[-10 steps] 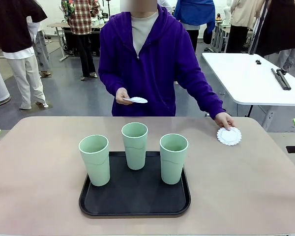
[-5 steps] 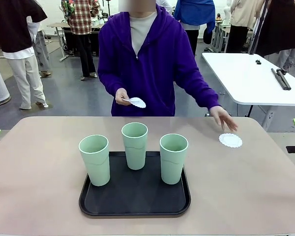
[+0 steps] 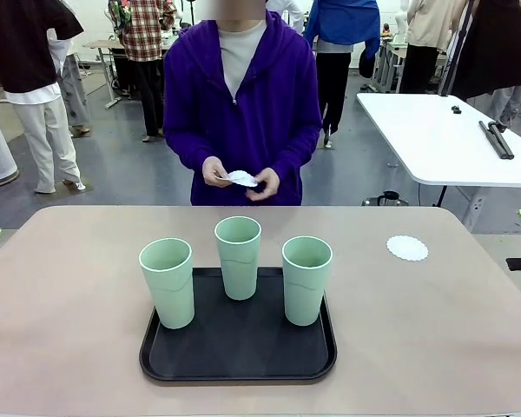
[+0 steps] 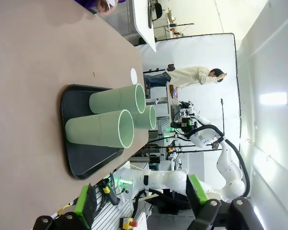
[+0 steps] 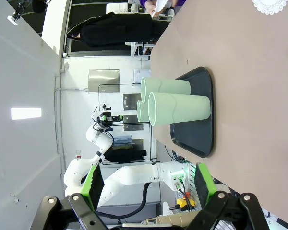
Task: Place coasters on the table and set cups on them.
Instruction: Pick up one Reusable plastic cup and place it on a coaster set by the human.
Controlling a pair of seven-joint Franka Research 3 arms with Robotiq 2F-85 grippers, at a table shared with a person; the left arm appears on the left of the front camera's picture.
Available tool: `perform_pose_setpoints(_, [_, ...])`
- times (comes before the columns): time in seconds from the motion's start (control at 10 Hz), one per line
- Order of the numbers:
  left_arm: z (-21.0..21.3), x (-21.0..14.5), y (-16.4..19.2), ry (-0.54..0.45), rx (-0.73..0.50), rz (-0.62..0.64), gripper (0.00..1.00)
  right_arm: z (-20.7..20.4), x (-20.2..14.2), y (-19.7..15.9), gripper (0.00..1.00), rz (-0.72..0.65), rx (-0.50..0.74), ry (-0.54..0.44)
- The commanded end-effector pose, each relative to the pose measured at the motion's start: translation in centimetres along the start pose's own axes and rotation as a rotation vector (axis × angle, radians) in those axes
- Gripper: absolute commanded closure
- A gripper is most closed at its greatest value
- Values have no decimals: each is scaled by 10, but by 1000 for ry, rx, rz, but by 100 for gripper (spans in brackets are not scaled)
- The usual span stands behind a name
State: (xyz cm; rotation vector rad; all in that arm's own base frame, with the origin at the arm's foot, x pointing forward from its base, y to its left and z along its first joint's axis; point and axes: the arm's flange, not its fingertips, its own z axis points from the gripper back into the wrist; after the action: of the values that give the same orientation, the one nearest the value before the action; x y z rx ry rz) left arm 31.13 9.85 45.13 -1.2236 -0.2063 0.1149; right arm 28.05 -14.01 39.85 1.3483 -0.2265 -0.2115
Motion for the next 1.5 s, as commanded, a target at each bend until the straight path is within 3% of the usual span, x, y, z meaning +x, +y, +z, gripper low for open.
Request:
perform_pose_setpoints(0.0, [2, 0, 1, -4, -18, -12, 0, 0, 0, 1, 0, 1, 4, 1])
perform_pose_setpoints(0.6, [2, 0, 1, -4, -18, -12, 0, 0, 0, 0, 0, 0, -1, 1])
perform_pose_setpoints(0.7, [2, 0, 1, -4, -18, -12, 0, -10, 16, 16, 0, 76, -52, 28])
perform_pose_setpoints(0.8, [2, 0, 1, -4, -18, -12, 0, -18, 32, 27, 0, 125, -122, 90])
perform_pose_setpoints(1.1, [2, 0, 1, -4, -18, -12, 0, -56, 73, 66, 0, 485, -437, 314])
perform_pose_setpoints(1.2, [2, 0, 1, -4, -18, -12, 0, -82, 76, 81, 0, 643, -535, 438])
perform_pose_setpoints(1.4, [2, 0, 1, -4, -18, -12, 0, -134, 62, 97, 0, 855, -652, 594])
